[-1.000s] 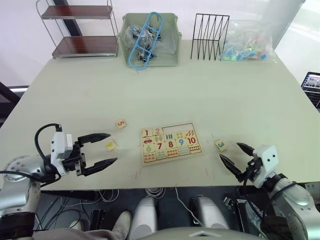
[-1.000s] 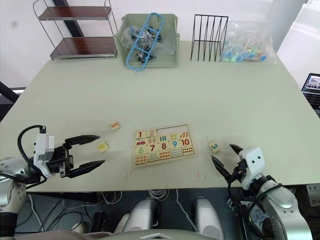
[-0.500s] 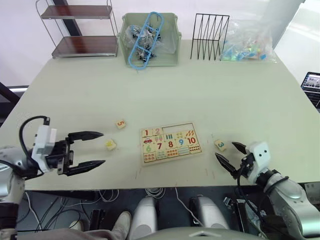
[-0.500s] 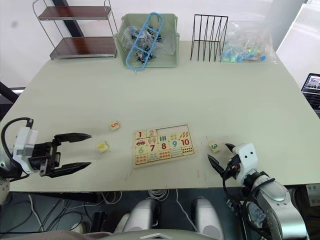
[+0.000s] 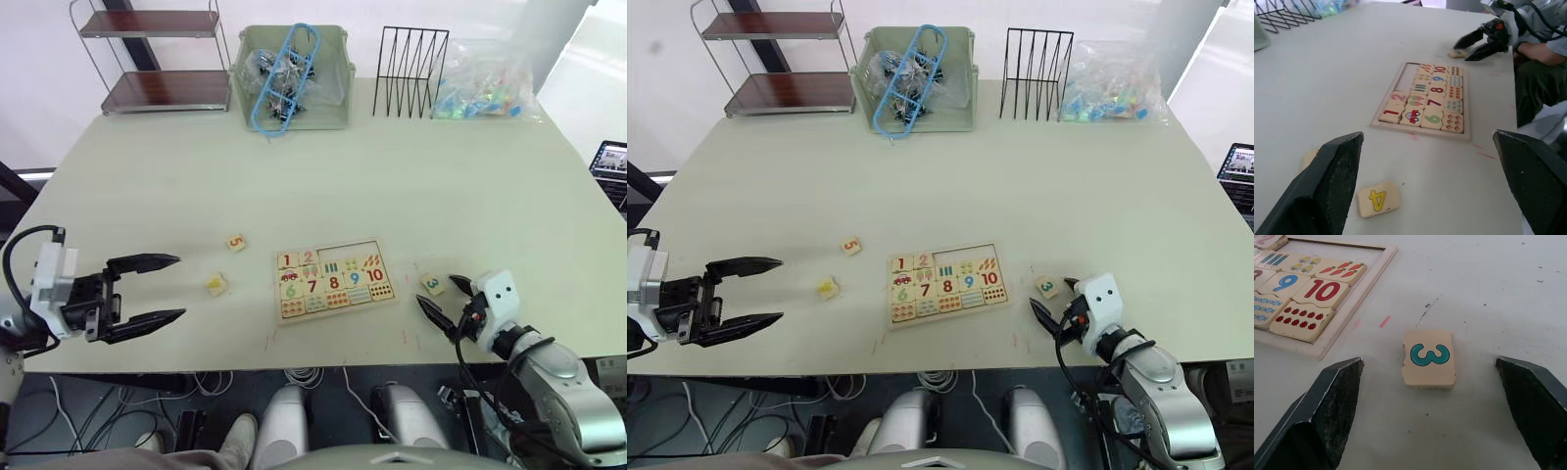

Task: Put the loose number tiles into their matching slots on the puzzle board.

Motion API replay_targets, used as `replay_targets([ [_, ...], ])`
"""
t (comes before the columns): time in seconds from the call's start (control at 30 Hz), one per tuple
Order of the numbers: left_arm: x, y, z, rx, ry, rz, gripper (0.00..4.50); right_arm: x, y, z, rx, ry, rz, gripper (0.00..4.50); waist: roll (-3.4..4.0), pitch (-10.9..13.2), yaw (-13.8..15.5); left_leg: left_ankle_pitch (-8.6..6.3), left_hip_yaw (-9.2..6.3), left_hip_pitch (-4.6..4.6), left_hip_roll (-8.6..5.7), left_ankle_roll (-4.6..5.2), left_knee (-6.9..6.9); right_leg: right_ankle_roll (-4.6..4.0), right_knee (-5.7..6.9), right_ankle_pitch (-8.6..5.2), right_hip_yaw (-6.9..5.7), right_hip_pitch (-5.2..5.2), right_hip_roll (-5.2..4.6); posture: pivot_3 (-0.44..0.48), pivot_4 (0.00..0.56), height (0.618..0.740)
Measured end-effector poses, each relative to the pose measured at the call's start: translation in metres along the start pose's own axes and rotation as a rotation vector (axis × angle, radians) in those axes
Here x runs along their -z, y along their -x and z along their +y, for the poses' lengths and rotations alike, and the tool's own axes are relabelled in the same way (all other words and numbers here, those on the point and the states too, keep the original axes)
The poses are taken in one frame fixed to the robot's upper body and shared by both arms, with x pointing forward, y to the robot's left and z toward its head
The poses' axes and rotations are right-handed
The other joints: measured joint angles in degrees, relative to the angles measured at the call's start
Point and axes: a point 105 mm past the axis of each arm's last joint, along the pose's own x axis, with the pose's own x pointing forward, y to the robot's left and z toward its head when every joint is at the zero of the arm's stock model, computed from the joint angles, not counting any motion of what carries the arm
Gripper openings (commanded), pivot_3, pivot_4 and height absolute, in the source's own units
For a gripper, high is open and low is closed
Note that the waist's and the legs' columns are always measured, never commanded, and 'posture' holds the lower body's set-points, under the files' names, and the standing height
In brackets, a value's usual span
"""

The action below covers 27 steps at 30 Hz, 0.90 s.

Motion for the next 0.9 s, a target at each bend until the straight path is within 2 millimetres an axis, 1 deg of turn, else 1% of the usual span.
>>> replay_targets([
  [0.1, 0.002, 0.006, 0.001, -0.030, -0.006, 0.005, 4.50, 0.000, 0.000, 0.000, 0.001, 0.003, 0.002, 4.48, -0.04, 0.0, 0.0, 0.00, 0.00, 0.00, 0.00, 0.00, 0.00, 0.00, 0.00, 0.00, 0.00, 0.00, 0.00, 0.000, 0.150, 0.740],
  [0.17, 0.003, 0.008, 0.001, -0.035, -0.006, 0.010, 4.50, 0.001, 0.000, 0.000, 0.003, 0.004, 0.004, 3.95, -0.06, 0.0, 0.0, 0.00, 0.00, 0.00, 0.00, 0.00, 0.00, 0.00, 0.00, 0.00, 0.00, 0.00, -0.01, 0.000, 0.150, 0.740],
  [0.2, 0.004, 0.008, 0.000, -0.038, -0.005, 0.011, 4.50, 0.002, 0.000, -0.001, 0.006, 0.006, 0.006, 3.60, -0.09, -0.1, 0.0, 0.00, 0.00, 0.01, 0.00, 0.00, 0.00, 0.00, 0.01, 0.00, 0.00, 0.00, -0.01, 0.000, 0.150, 0.740],
  [0.33, 0.006, 0.010, 0.001, -0.050, -0.005, 0.012, 4.50, 0.003, 0.000, -0.002, 0.011, 0.012, 0.012, 1.70, -0.14, -0.1, 0.0, 0.00, 0.00, 0.01, 0.00, 0.00, 0.00, 0.00, 0.01, 0.00, 0.00, 0.00, -0.01, 0.000, 0.150, 0.740],
  [0.4, 0.007, 0.011, 0.001, -0.055, -0.003, 0.013, 4.50, 0.003, 0.000, -0.002, 0.010, 0.015, 0.012, 0.84, -0.15, -0.1, 0.0, 0.00, 0.00, 0.01, 0.00, 0.00, 0.00, 0.00, 0.01, 0.00, 0.00, 0.00, -0.01, 0.000, 0.150, 0.740],
  [0.77, 0.011, 0.016, 0.003, -0.078, -0.011, 0.015, 4.50, 0.002, 0.000, -0.002, 0.003, 0.024, 0.012, 0.85, -0.15, -0.1, 0.0, 0.00, 0.00, 0.00, 0.01, 0.00, 0.00, -0.01, 0.01, 0.00, 0.00, 0.00, -0.01, 0.000, 0.150, 0.740],
  [0.83, 0.012, 0.017, 0.003, -0.084, -0.007, 0.015, 4.50, 0.000, -0.001, -0.001, -0.012, 0.029, 0.011, 0.85, -0.14, -0.1, 0.0, 0.00, 0.01, 0.00, 0.01, 0.00, 0.00, -0.01, 0.01, 0.01, 0.00, 0.00, -0.01, 0.000, 0.150, 0.740],
  [0.9, 0.013, 0.018, 0.004, -0.091, -0.013, 0.015, 4.50, -0.010, -0.004, 0.000, -0.045, 0.052, 0.005, 0.85, -0.13, -0.1, 0.0, 0.00, 0.02, 0.01, 0.01, 0.00, 0.01, 0.00, 0.02, 0.01, 0.00, 0.00, -0.01, 0.000, 0.150, 0.740],
])
